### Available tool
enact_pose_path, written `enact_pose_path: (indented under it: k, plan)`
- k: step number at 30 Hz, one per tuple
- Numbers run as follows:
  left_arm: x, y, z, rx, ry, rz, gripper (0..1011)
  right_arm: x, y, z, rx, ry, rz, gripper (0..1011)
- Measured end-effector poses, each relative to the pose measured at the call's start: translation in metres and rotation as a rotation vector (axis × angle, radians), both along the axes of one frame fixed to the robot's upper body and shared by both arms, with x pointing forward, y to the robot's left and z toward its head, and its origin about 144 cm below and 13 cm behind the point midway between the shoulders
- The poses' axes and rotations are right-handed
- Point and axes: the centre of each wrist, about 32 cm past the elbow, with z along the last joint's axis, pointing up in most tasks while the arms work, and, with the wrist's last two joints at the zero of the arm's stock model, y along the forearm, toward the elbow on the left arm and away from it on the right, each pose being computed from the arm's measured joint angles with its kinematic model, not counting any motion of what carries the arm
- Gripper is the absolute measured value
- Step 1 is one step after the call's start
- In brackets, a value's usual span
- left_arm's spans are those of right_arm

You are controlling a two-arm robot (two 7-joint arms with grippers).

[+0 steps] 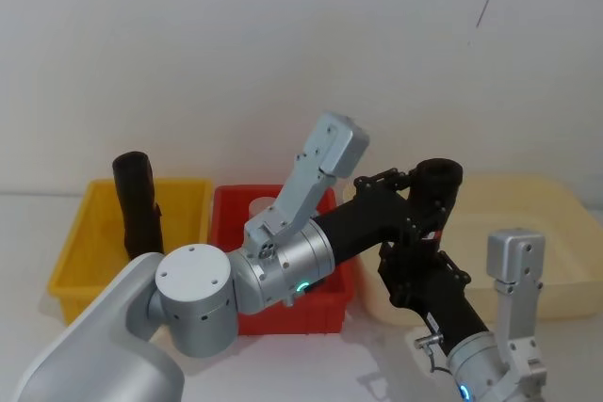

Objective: Pick up the garbage bag with the one hand and transfer it to the other hand.

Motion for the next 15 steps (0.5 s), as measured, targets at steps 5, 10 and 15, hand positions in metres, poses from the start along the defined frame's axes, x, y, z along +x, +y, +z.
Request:
enact_pose_path:
  k: [5, 10, 15]
  plan:
    - [0.000, 0.000, 0.000, 0.000, 0.000, 0.000, 660, 0.000, -0.002, 0.000, 0.000, -0.003, -0.002, 535]
    - [0.000, 0.000, 0.000, 0.000, 0.000, 0.000, 804, 0.001, -0.006, 0.002, 0.001, -0.006, -0.008, 535]
    - [0.000, 0.000, 0.000, 0.000, 0.000, 0.000, 963, 0.007, -0.019, 0.005, -0.001, -0.008, -0.024, 535]
